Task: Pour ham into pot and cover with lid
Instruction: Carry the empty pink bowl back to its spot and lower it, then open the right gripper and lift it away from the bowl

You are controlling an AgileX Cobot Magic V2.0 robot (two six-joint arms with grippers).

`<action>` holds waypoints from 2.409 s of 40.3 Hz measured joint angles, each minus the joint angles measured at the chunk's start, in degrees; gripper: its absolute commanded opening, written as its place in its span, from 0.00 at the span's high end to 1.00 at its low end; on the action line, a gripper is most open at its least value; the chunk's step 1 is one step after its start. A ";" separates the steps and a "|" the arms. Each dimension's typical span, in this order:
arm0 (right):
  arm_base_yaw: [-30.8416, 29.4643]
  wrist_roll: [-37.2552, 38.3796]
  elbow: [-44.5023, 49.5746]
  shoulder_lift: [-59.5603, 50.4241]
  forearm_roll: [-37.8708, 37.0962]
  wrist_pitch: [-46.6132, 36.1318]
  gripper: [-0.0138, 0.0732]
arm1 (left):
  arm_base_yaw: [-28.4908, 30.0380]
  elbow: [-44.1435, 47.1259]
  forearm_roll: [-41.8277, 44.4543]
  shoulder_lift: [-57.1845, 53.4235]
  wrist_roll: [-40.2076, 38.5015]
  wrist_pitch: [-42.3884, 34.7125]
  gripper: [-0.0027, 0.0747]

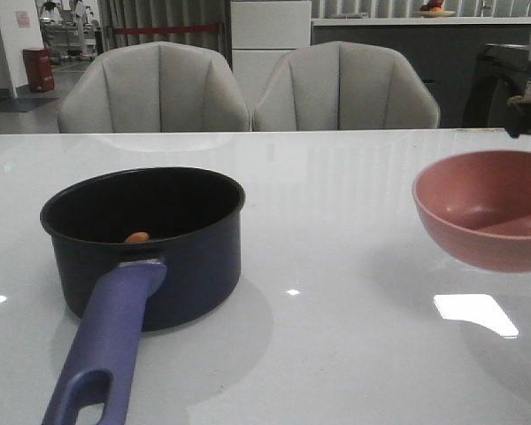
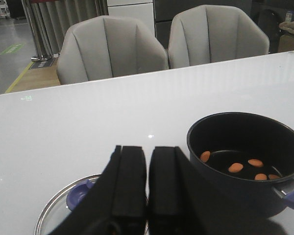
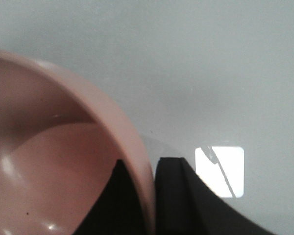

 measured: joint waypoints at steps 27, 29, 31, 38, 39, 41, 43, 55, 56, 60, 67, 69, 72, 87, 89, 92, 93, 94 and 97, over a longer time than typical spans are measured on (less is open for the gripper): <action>-1.54 -8.49 -5.40 9.57 2.21 5.87 0.31 | 0.00 0.00 0.00 0.00 0.00 0.12 0.82; -1.54 -9.37 -5.40 8.66 2.21 5.41 0.31 | 0.00 0.00 0.00 0.00 0.00 0.12 0.82; -1.54 -9.81 -5.40 7.67 2.21 4.71 0.31 | 0.00 0.00 0.00 0.00 0.00 0.12 0.82; -0.08 -14.50 -4.39 1.63 6.02 0.50 0.31 | 0.00 0.00 0.00 0.00 0.00 0.12 0.82; 0.40 -15.72 -3.92 0.43 6.82 0.00 0.31 | 0.00 0.00 0.00 0.00 0.00 0.12 0.82; 1.76 -17.63 -3.14 -1.39 8.73 -1.23 0.31 | 0.00 0.00 0.00 0.00 0.00 0.12 0.82; 3.23 -19.90 -2.16 -3.48 10.47 -2.25 0.31 | 0.00 0.00 0.00 0.00 0.00 0.12 0.82; 9.79 -22.58 2.63 -17.58 13.44 -6.75 0.31 | 0.00 0.00 0.00 0.00 0.00 0.12 0.82; 10.21 -22.58 3.12 -18.67 13.44 -7.39 0.31 | 0.00 0.00 0.00 0.00 0.00 0.12 0.82; 11.89 -22.63 6.20 -23.99 13.53 -9.94 0.31 | 0.00 0.00 0.00 0.00 0.00 0.12 0.82; 16.03 -22.85 13.15 -34.64 13.53 -16.49 0.31 | 0.00 0.00 0.00 0.00 0.00 0.12 0.82; 17.07 -22.85 15.22 -37.98 13.57 -18.39 0.31 | 0.00 0.00 0.00 0.00 0.00 0.12 0.82; 18.60 -22.85 18.56 -43.38 13.57 -21.39 0.31 | 0.00 0.00 0.00 0.00 0.00 0.15 0.82; 22.60 -22.89 36.34 -70.32 13.66 -36.16 0.31 | 0.00 0.00 0.00 0.00 0.00 0.15 0.82; 22.60 -22.89 38.60 -73.61 13.80 -37.38 0.31 | 0.00 0.00 0.00 0.00 0.00 0.15 0.82; 22.60 -22.99 41.14 -76.97 13.79 -38.05 0.31 | 0.00 0.00 0.00 0.00 0.00 0.15 0.82; 22.60 -22.99 42.07 -78.01 13.79 -38.05 0.31 | 0.00 0.00 0.00 0.00 0.00 0.15 0.82; 22.60 -22.99 42.75 -78.69 13.79 -38.05 0.31 | 0.00 0.00 0.00 0.00 0.00 0.15 0.82; 22.60 -22.99 45.17 -80.62 13.79 -37.78 0.31 | 0.00 0.00 0.00 0.00 0.00 0.15 0.82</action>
